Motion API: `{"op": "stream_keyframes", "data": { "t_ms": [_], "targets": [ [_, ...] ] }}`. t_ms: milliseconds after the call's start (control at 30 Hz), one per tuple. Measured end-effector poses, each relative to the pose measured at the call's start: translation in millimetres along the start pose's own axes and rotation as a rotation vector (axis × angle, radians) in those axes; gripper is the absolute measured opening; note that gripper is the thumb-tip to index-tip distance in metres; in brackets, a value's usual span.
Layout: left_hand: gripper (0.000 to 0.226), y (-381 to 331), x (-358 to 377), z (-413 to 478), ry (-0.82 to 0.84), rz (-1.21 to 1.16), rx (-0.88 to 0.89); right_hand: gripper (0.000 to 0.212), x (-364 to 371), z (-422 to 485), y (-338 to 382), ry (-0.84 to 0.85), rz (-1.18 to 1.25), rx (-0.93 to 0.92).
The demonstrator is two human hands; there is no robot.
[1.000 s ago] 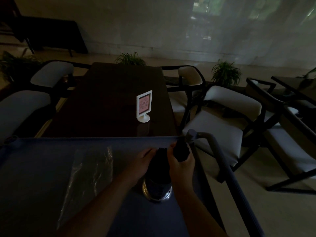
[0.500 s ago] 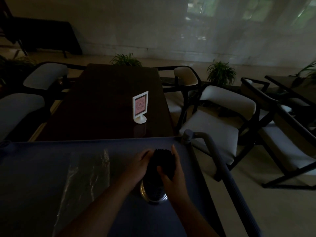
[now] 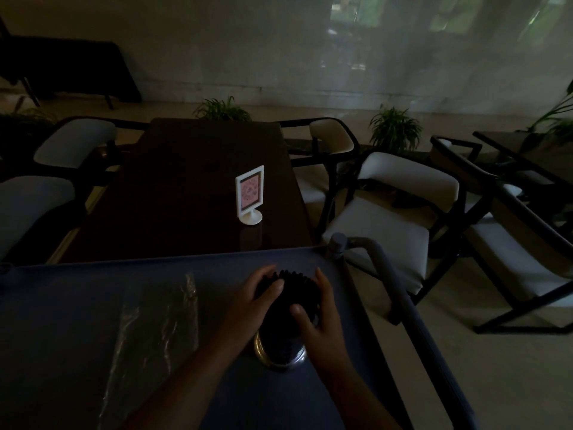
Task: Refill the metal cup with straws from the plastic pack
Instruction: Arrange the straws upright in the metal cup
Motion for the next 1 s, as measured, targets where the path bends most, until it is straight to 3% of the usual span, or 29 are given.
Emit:
{"op": "stream_keyframes", "data": {
  "t_ms": [133, 200, 367, 500, 667, 833, 1000],
  "targets": [
    [0.041, 1, 5, -9, 0.042, -0.098, -0.025, 0.04, 0, 11, 4, -0.065, 0.016, 0.003],
    [0.035, 2, 5, -11, 0.02, -0.147, -0.017, 0.03, 2, 14, 2, -0.061, 0.023, 0.006],
    [0.033, 7, 8, -15, 0.015, -0.199, -0.043, 0.033, 8, 18, -11, -0.038, 0.169, 0.08],
    [0.022, 12, 8, -13, -0.009, -0.116, -0.076, 0.026, 13, 18, -9, -0.007, 0.137, 0.08],
    [0.013, 10, -1, -8, -0.088, -0.038, -0.051, 0.037, 10, 19, -7, -0.047, 0.201, 0.082],
    [0.033, 8, -12, -9, -0.161, -0.007, -0.067, 0.052, 8, 19, -10, -0.012, 0.256, 0.146],
    [0.041, 22, -10, -15, -0.086, -0.142, -0.111, 0.054, 0, 12, -11, 0.011, 0.271, 0.183]
  ]
}}
Point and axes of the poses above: each hand's wrist, its own z-axis towards the middle knuckle, its own x-axis out of the palm, y = z × x, the point moved 8 cm from there along z, towards the middle knuckle, and after that the axes turned 9 degrees about z, right-handed, at the moved point
